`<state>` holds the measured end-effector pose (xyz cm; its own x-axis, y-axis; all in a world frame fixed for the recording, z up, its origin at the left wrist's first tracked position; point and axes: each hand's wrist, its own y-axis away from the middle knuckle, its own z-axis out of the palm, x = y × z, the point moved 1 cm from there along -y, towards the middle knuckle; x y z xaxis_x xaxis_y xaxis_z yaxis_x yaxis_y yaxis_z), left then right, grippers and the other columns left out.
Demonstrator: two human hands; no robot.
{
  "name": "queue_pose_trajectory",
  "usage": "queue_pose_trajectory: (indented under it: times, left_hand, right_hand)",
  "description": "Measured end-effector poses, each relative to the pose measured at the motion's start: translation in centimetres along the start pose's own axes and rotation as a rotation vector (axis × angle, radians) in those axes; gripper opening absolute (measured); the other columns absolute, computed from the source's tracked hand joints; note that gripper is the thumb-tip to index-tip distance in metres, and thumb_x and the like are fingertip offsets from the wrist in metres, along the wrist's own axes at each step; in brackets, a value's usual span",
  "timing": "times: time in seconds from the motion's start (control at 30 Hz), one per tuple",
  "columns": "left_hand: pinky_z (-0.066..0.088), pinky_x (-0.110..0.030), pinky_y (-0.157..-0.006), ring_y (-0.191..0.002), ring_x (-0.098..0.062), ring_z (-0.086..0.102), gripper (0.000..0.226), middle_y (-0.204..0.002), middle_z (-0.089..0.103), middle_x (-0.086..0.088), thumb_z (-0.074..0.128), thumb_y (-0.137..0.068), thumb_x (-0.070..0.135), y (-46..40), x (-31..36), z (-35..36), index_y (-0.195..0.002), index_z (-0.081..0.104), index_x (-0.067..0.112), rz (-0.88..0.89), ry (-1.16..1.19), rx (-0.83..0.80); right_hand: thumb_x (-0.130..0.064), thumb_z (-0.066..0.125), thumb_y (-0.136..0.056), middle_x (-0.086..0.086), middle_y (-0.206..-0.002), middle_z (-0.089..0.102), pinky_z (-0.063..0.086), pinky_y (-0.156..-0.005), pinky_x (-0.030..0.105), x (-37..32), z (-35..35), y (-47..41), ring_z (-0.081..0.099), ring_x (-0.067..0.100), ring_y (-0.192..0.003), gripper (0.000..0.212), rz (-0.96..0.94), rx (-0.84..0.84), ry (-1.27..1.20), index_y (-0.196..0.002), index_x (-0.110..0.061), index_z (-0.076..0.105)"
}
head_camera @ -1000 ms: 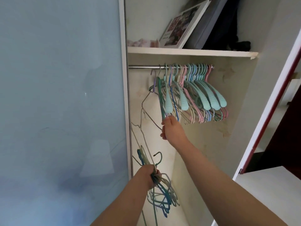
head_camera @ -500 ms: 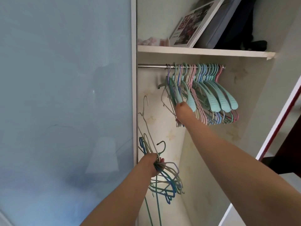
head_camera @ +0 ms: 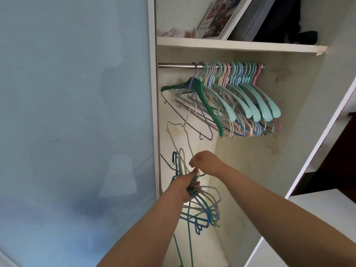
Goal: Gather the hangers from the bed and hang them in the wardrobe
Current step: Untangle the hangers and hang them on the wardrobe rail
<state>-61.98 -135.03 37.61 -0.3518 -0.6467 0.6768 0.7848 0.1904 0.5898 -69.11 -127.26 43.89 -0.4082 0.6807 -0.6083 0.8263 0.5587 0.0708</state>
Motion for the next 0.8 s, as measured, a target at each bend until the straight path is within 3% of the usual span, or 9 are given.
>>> queue_pose_trajectory:
  times: [0.07, 0.17, 0.23, 0.37, 0.53, 0.6, 0.7, 0.8]
  left_hand:
    - [0.051, -0.023, -0.044, -0.06, -0.015, 0.053, 0.031, -0.071, 0.053, -0.007, 0.07, -0.086, 0.031, 0.3, -0.1, 0.0, -0.078, 0.055, 0.006, 0.015, 0.054, -0.056]
    - [0.054, -0.025, -0.047, -0.055, -0.017, 0.055, 0.027, -0.067, 0.054, -0.009, 0.067, -0.089, 0.027, 0.2, -0.6, -0.1, -0.081, 0.055, 0.003, 0.021, 0.121, -0.098]
    - [0.055, -0.028, -0.051, -0.057, -0.018, 0.056, 0.028, -0.067, 0.056, -0.01, 0.067, -0.089, 0.027, 0.0, -0.9, -0.1, -0.082, 0.055, 0.002, 0.022, 0.113, -0.092]
    - [0.053, -0.031, -0.054, -0.058, -0.019, 0.056, 0.025, -0.069, 0.056, -0.011, 0.064, -0.092, 0.02, -0.5, -2.0, -0.3, -0.077, 0.055, 0.002, 0.006, 0.027, -0.025]
    - [0.047, -0.027, -0.047, -0.051, -0.019, 0.049, 0.027, -0.06, 0.049, -0.009, 0.054, -0.096, 0.009, -1.4, -3.8, -1.5, -0.07, 0.051, 0.004, -0.018, -0.019, 0.053]
    - [0.045, -0.024, -0.042, -0.047, -0.019, 0.047, 0.031, -0.05, 0.049, -0.006, 0.053, -0.096, 0.008, -1.6, -4.2, -2.1, -0.065, 0.049, 0.005, -0.016, -0.011, 0.088]
    - [0.041, -0.018, -0.035, -0.032, -0.016, 0.047, 0.033, -0.039, 0.048, -0.005, 0.06, -0.091, 0.01, -1.9, -4.3, -3.0, -0.06, 0.049, 0.006, 0.003, 0.002, 0.117]
    - [0.04, -0.018, -0.036, -0.029, -0.013, 0.046, 0.033, -0.04, 0.051, -0.003, 0.067, -0.088, 0.016, -2.1, -3.8, -3.6, -0.06, 0.051, 0.009, 0.007, 0.019, 0.087]
  right_hand:
    - [-0.018, 0.057, -0.088, 0.014, -0.086, 0.072, 0.048, -0.073, 0.033, 0.2, -0.1, 0.8, 0.064, 0.022, -0.077, 0.021, -0.002, 0.056, -0.274, -0.083, -0.001, 0.068]
    - [-0.015, 0.048, -0.093, 0.016, -0.088, 0.073, 0.043, -0.061, 0.022, 0.6, 0.2, 1.8, 0.066, 0.015, -0.071, 0.016, 0.04, 0.057, -0.471, -0.087, -0.007, 0.061]
    - [-0.014, 0.042, -0.096, 0.017, -0.093, 0.072, 0.04, -0.057, 0.02, 1.0, 0.7, 2.1, 0.067, 0.014, -0.073, 0.016, 0.071, 0.079, -0.504, -0.088, -0.008, 0.054]
    - [-0.015, 0.037, -0.098, 0.005, -0.098, 0.066, 0.041, -0.07, 0.026, 1.2, 0.0, 2.4, 0.061, 0.02, -0.089, 0.019, 0.038, 0.275, -0.38, -0.091, -0.011, 0.055]
    - [-0.019, 0.034, -0.103, 0.007, -0.075, 0.067, 0.046, -0.046, 0.024, 0.9, -3.0, 3.6, 0.065, 0.021, -0.055, 0.022, 0.064, 0.272, -0.666, -0.096, -0.01, 0.052]
    - [-0.024, 0.034, -0.102, 0.004, -0.074, 0.068, 0.046, -0.047, 0.024, 1.7, -4.0, 3.7, 0.066, 0.023, -0.057, 0.022, 0.046, 0.332, -0.554, -0.096, -0.015, 0.053]
    - [-0.032, 0.033, -0.098, -0.003, -0.076, 0.07, 0.055, -0.071, 0.035, 4.2, -5.2, 3.8, 0.068, 0.021, -0.07, 0.021, 0.023, 0.37, -0.037, -0.093, -0.028, 0.052]
    - [-0.032, 0.031, -0.094, 0.008, -0.096, 0.069, 0.053, -0.084, 0.041, 6.3, -5.6, 4.6, 0.067, 0.03, -0.085, 0.027, 0.152, 0.307, 0.28, -0.099, -0.022, 0.055]
